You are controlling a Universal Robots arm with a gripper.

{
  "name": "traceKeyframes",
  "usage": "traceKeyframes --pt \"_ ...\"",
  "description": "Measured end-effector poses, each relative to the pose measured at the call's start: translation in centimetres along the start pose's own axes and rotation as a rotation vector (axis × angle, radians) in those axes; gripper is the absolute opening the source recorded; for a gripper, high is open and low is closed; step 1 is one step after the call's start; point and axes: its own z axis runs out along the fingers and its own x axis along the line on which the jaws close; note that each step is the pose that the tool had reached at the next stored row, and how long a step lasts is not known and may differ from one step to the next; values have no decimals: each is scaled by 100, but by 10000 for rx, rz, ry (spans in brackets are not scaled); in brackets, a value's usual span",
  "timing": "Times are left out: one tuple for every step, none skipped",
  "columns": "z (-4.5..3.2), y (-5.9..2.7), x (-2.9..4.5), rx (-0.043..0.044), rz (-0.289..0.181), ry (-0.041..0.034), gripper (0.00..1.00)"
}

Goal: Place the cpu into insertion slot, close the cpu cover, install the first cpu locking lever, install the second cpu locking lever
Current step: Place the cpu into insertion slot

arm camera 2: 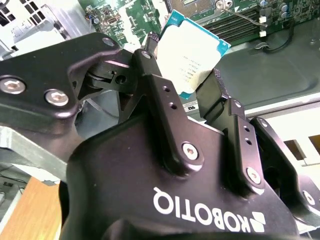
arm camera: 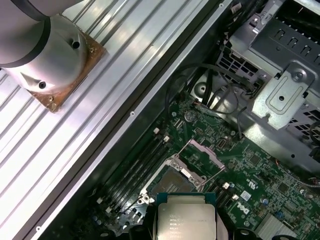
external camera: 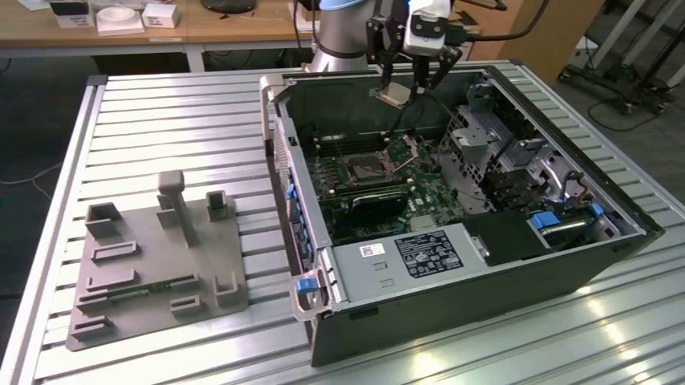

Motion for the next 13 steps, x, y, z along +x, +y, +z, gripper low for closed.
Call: traceKeyframes --pt "0 0 0 0 24 -3 54" --pt "0 0 0 0 44 -5 54" --pt "0 0 0 0 59 -6 54" --pt "0 0 0 -1 69 -7 54" --pt "0 0 0 -1 73 -7 54" --pt "0 0 0 -1 80 -8 54" --pt "0 0 0 -1 83 -8 54" --pt "0 0 0 -1 84 -8 54" --pt "0 0 0 -1 84 -8 54" --pt "0 0 0 -1 84 -8 54" --pt "0 0 0 -1 85 -8 54" --pt "0 0 0 -1 86 -8 54" --pt "0 0 0 -1 88 -9 54"
